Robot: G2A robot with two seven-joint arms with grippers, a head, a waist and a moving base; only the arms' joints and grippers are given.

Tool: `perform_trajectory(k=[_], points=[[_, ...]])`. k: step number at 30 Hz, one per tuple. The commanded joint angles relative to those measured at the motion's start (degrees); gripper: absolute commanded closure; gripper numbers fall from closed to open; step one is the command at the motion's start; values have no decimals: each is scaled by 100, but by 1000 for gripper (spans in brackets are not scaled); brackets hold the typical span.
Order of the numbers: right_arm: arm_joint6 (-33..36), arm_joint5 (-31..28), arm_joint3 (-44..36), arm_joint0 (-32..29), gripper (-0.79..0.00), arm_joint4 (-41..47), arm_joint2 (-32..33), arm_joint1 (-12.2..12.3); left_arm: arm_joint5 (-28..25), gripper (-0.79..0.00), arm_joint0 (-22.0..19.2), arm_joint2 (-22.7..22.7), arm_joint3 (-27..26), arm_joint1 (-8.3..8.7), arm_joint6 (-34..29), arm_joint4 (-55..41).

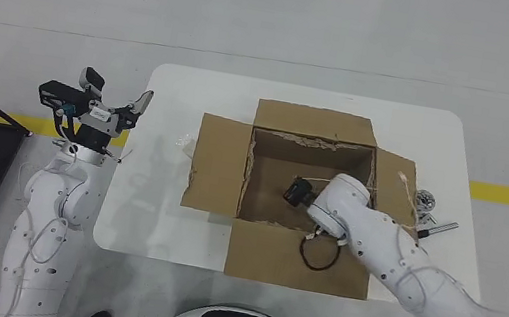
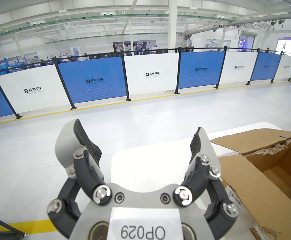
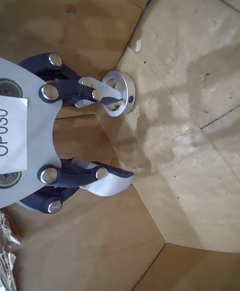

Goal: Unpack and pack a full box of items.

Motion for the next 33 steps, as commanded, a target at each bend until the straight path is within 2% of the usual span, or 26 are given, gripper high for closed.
perform_trajectory(k=[1,4,10,13,14,15,17,18,20,21,23,26,29,33], points=[[0,161,106,180,-311,79,-240,-16,0,-785,0,0,0,0,0,0],[0,461,20,416,-154,223,-499,-36,0,-785,0,0,0,0,0,0],[0,881,-692,423,0,342,-461,156,0,-785,0,0,0,0,0,0],[0,949,-1057,271,0,300,-306,311,0,-785,0,0,0,0,0,0],[0,968,-1136,215,-58,318,-227,364,0,-785,0,0,0,0,0,0],[0,968,-1198,161,-188,332,-153,415,0,-785,0,0,0,0,0,0],[0,990,-1251,62,-351,417,30,509,0,-785,0,0,0,0,0,0],[0,966,-1261,23,-376,478,113,549,0,-785,0,0,0,0,0,0],[0,916,-1198,-42,-483,664,277,614,0,-785,0,0,0,0,0,0],[0,878,-1130,-58,-489,802,348,635,0,-785,0,0,0,0,0,0],[0,755,-982,-51,-551,964,420,660,0,-785,0,0,0,0,0,0],[0,626,-746,9,-548,1169,439,652,0,-785,0,0,0,0,0,0],[0,662,-547,90,-465,1222,380,601,0,-785,0,0,0,0,0,0],[0,736,-353,196,-422,1230,272,500,0,-785,0,0,0,0,0,0]])
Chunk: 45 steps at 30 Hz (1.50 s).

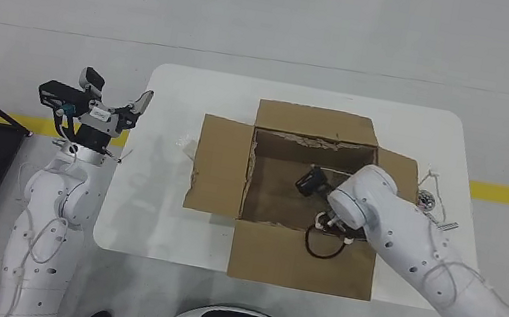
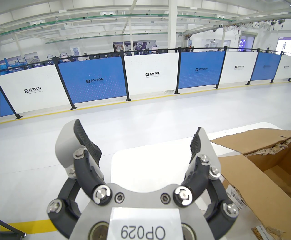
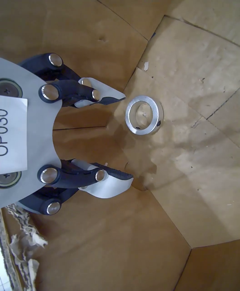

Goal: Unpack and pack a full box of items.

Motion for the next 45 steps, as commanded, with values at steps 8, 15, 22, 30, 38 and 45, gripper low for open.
perform_trajectory(k=[8,15,22,30,38,45], points=[[-20,494,392,188,-369,-294,-228,-253,0,-785,0,0,0,0,0,0],[0,605,774,365,-363,-367,-556,-532,0,-785,0,0,0,0,0,0],[0,440,1108,539,-256,-147,-657,-719,0,-785,0,0,0,0,0,0],[-14,168,1450,600,-191,-5,-656,-856,0,-785,0,0,0,0,0,0],[-116,-32,1749,659,0,101,-699,-1016,0,-785,0,0,0,0,0,0],[-469,121,1316,334,0,9,-336,-874,0,-785,0,0,0,0,0,0]])
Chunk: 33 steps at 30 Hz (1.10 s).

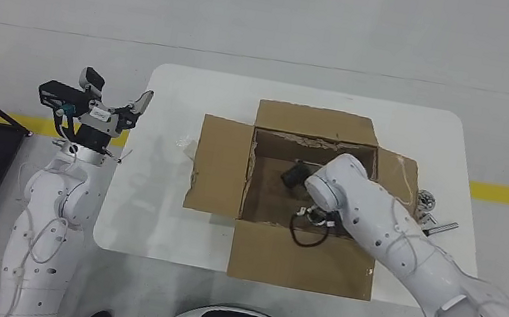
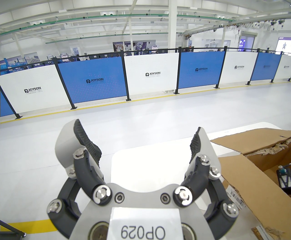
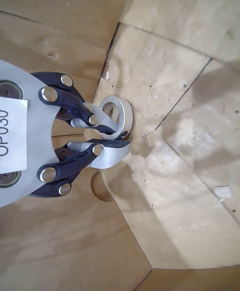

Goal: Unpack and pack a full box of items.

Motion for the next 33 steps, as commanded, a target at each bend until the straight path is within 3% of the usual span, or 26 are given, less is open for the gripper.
perform_trajectory(k=[1,3,6,11,13,16,20,22,33], points=[[-240,172,-323,-212,0,-117,230,114,0,-785,0,0,0,0,0,0],[-536,421,-807,-588,0,-283,560,288,0,-785,0,0,0,0,0,0],[-1132,1265,-1732,-1485,0,-488,1429,624,0,-785,0,0,0,0,0,0],[-2658,977,-3243,-3673,0,47,3337,1175,0,-785,0,0,0,0,0,0],[-3590,698,-3505,-4628,0,607,4235,1307,0,-785,0,0,0,0,0,0],[-5234,-496,-3592,-5951,0,1391,5375,1412,0,-785,0,0,0,0,0,0],[-6821,-1736,-3395,-7121,0,1778,6255,1435,0,-785,0,0,0,0,0,0],[-7296,-2031,-3374,-7437,0,1801,6411,1422,0,-785,0,0,0,0,0,0],[-7296,-2031,-3374,-7437,0,1801,6411,1422,0,-785,0,0,0,0,0,0]])
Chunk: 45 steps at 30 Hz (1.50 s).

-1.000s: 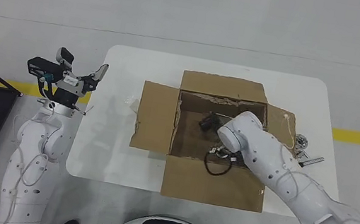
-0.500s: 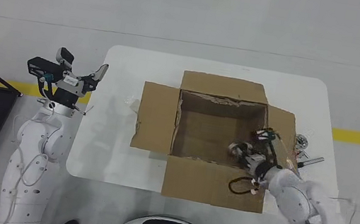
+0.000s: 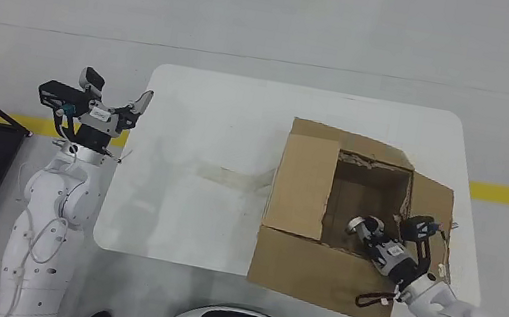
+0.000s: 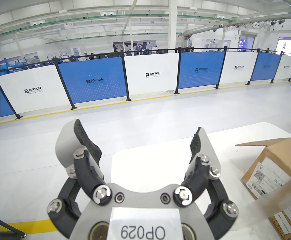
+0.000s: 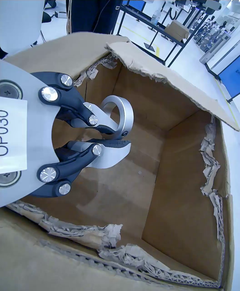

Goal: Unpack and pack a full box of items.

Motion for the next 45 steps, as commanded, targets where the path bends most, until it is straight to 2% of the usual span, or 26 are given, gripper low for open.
perform_trajectory(k=[1,6,8,16,20,29,33,38,41,45], points=[[0,0,0,0,0,0,0,0,0,-785,0,0,0,0,0,0],[114,-32,-25,91,0,-59,-119,-9,0,-785,0,0,0,0,0,0],[-90,-283,-26,147,0,245,-166,-32,0,-785,0,0,0,0,0,0],[-1420,-2968,415,-507,0,1716,555,-74,0,-785,0,0,0,0,0,0],[-1800,-3601,679,-810,0,2077,884,-112,0,-785,0,0,0,0,0,0],[-1591,-3572,821,-790,0,2228,808,-109,0,-785,0,0,0,0,0,0],[-864,-3895,1750,-284,0,3839,504,-24,0,-785,0,0,0,0,0,0],[254,-3436,2658,315,0,5233,500,97,0,-785,0,0,0,0,0,0],[660,-3267,2979,508,0,5627,542,120,0,-785,0,0,0,0,0,0],[1033,-2979,3059,585,0,5516,639,139,0,-785,0,0,0,0,0,0]])
